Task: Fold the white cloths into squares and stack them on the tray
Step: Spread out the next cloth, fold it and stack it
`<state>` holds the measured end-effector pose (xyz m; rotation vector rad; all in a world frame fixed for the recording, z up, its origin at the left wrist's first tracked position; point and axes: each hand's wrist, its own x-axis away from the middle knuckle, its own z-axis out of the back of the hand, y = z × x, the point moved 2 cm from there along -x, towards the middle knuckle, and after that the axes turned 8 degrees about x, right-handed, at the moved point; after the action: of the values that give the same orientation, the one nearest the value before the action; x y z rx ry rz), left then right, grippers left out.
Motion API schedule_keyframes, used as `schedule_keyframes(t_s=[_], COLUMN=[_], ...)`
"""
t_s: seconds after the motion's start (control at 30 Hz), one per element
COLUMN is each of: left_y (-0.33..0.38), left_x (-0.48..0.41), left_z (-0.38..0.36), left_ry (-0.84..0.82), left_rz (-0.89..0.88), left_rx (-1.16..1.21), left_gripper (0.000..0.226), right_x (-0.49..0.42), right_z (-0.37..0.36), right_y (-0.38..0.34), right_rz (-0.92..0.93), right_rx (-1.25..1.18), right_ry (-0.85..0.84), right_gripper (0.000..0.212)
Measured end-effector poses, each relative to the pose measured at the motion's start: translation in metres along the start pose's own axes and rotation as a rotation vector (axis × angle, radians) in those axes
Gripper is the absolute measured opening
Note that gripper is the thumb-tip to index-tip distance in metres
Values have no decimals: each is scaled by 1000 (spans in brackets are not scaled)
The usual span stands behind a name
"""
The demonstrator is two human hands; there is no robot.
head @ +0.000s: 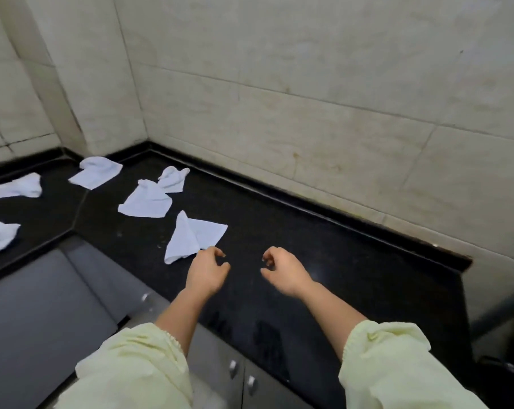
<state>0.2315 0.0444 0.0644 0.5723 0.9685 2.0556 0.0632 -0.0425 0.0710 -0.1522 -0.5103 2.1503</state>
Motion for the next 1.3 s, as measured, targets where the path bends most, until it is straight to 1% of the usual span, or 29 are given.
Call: schedule_keyframes(t_s=[0.2, 0.3, 0.4, 0.53, 0.63, 0.73, 0.9, 1.03, 1.17, 1.3], left_y=[-57, -86, -107, -128, -134, -138, -146, -148, -146, -148], left_x=[-35, -63, -89, -116, -136, -161, -205, -235, -250, -267], left_z=[30, 42, 47, 50, 53, 56, 56, 50, 45, 45], left_ry=[41, 57, 87, 74, 75, 74, -45, -204, -376, -529], left_rz=[77, 136, 174, 194, 154, 76, -75, -190, -287, -346], left_rx=[-9, -30, -31, -43, -59, -92, -328, -501, -587, -644], left_gripper=[33, 39, 46, 50, 42, 35, 42, 57, 64, 65], right_x=[-56, -90, -126, -161, -179, -195, -214, -224, -230, -237], right_z=[-49, -74, -92, -113, -125, -134, -149, -158, -161, -163], right_y=[-42, -60, -72, -83, -89, -96, -104, -109, -111, -113], right_rz=[44, 54, 45, 31, -5, -75, -174, -245, -286, -319], right_rx=[8, -3, -12, -2, -25, -66, -85, -63, -95, -155], right_ry=[-69, -107, -143, -197, -220, -252, -263, -276, -302, -293], right_gripper=[26, 26, 25, 28, 31, 37, 40, 41, 39, 28])
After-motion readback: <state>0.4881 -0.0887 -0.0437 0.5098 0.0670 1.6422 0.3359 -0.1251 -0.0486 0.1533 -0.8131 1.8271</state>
